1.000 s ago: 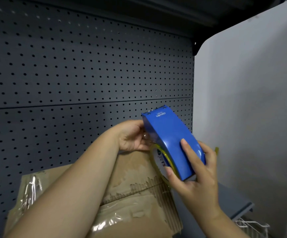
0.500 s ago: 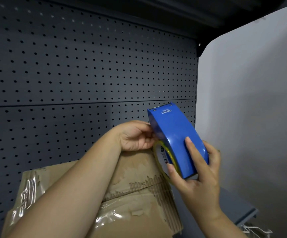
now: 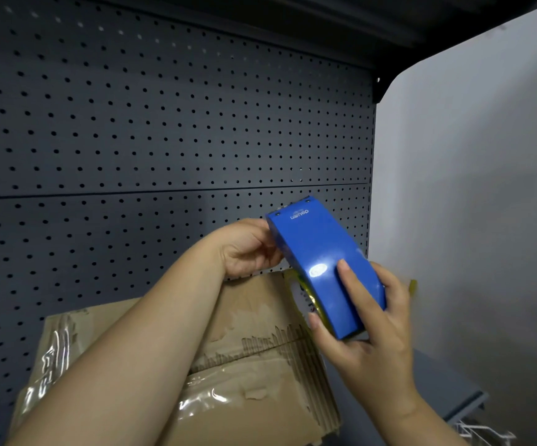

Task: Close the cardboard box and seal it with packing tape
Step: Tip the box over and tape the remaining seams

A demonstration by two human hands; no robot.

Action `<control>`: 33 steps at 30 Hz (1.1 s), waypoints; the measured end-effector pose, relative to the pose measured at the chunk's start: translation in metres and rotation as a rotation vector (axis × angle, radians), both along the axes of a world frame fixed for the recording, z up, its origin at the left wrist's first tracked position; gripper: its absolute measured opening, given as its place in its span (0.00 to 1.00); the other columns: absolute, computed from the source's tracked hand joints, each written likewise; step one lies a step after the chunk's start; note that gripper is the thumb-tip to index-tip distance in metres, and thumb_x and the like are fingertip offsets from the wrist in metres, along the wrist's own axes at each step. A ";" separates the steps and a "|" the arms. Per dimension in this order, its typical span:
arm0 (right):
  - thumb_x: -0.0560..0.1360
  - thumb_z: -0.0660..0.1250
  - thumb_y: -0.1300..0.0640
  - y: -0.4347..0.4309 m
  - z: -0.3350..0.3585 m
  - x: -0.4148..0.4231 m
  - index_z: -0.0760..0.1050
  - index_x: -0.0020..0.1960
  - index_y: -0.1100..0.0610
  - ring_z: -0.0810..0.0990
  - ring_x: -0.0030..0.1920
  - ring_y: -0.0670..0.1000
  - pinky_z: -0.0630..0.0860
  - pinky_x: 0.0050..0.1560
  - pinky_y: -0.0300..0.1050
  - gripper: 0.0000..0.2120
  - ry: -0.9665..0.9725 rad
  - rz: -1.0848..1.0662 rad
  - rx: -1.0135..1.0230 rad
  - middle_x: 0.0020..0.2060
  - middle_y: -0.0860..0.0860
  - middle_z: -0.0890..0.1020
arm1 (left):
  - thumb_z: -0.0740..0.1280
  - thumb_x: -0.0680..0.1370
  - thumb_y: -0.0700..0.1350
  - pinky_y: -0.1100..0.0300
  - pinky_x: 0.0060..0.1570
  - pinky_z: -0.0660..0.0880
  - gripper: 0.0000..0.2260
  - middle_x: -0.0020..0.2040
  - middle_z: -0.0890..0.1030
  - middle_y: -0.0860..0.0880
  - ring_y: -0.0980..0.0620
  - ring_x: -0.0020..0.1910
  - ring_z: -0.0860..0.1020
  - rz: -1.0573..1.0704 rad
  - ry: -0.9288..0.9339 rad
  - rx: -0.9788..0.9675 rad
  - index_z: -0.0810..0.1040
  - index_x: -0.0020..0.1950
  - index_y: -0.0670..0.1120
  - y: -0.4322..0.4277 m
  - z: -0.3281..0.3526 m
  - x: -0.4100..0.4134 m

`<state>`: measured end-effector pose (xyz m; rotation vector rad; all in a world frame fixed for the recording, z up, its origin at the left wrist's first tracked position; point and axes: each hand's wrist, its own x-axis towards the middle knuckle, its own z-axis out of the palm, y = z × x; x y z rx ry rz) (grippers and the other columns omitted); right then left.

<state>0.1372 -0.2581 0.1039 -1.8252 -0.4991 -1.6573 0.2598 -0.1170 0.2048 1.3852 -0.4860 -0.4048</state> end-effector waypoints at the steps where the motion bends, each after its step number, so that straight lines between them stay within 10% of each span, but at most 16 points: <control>1: 0.66 0.69 0.51 0.001 0.000 0.000 0.69 0.63 0.54 0.65 0.60 0.37 0.64 0.62 0.33 0.27 -0.006 0.001 -0.008 0.56 0.54 0.67 | 0.60 0.75 0.30 0.62 0.46 0.72 0.11 0.41 0.81 0.48 0.53 0.42 0.75 0.058 -0.072 0.049 0.78 0.46 0.42 0.001 0.002 0.001; 5: 0.64 0.69 0.50 0.008 0.002 -0.007 0.70 0.63 0.52 0.68 0.56 0.38 0.64 0.57 0.26 0.28 0.037 0.006 0.048 0.54 0.55 0.70 | 0.60 0.76 0.30 0.68 0.30 0.72 0.11 0.36 0.78 0.45 0.55 0.32 0.72 0.170 -0.289 0.146 0.78 0.39 0.40 0.009 0.008 0.006; 12: 0.60 0.76 0.47 0.024 0.014 -0.012 0.64 0.64 0.37 0.60 0.51 0.21 0.59 0.45 0.15 0.37 0.400 0.075 0.239 0.54 0.46 0.60 | 0.63 0.76 0.33 0.63 0.35 0.71 0.09 0.38 0.80 0.43 0.52 0.34 0.73 0.293 -0.442 0.250 0.81 0.41 0.41 -0.003 -0.003 0.020; 24: 0.56 0.75 0.37 0.020 0.030 -0.006 0.40 0.72 0.39 0.61 0.42 0.34 0.62 0.42 0.28 0.57 0.735 0.124 0.135 0.51 0.41 0.54 | 0.61 0.77 0.33 0.69 0.29 0.75 0.05 0.29 0.81 0.49 0.60 0.25 0.77 0.277 -0.076 0.072 0.75 0.44 0.38 0.007 -0.008 0.036; 27: 0.53 0.76 0.37 0.019 0.029 -0.005 0.38 0.71 0.37 0.58 0.46 0.24 0.64 0.39 0.24 0.60 0.736 0.158 0.157 0.50 0.40 0.53 | 0.60 0.78 0.34 0.68 0.29 0.76 0.05 0.33 0.81 0.47 0.58 0.28 0.78 0.257 -0.038 0.055 0.75 0.44 0.39 0.008 -0.007 0.038; 30: 0.56 0.77 0.40 0.018 0.025 -0.001 0.40 0.72 0.38 0.55 0.46 0.19 0.64 0.39 0.20 0.58 0.733 0.144 0.118 0.51 0.41 0.54 | 0.61 0.78 0.34 0.67 0.31 0.77 0.06 0.31 0.82 0.48 0.57 0.29 0.79 0.250 -0.025 0.062 0.76 0.43 0.38 0.009 -0.009 0.041; 33: 0.65 0.70 0.43 0.017 0.023 -0.001 0.50 0.71 0.38 0.68 0.47 0.34 0.68 0.43 0.29 0.41 0.723 0.121 0.104 0.53 0.43 0.57 | 0.58 0.78 0.32 0.68 0.32 0.76 0.09 0.32 0.82 0.48 0.55 0.33 0.78 0.241 -0.021 0.087 0.77 0.43 0.38 0.011 -0.010 0.044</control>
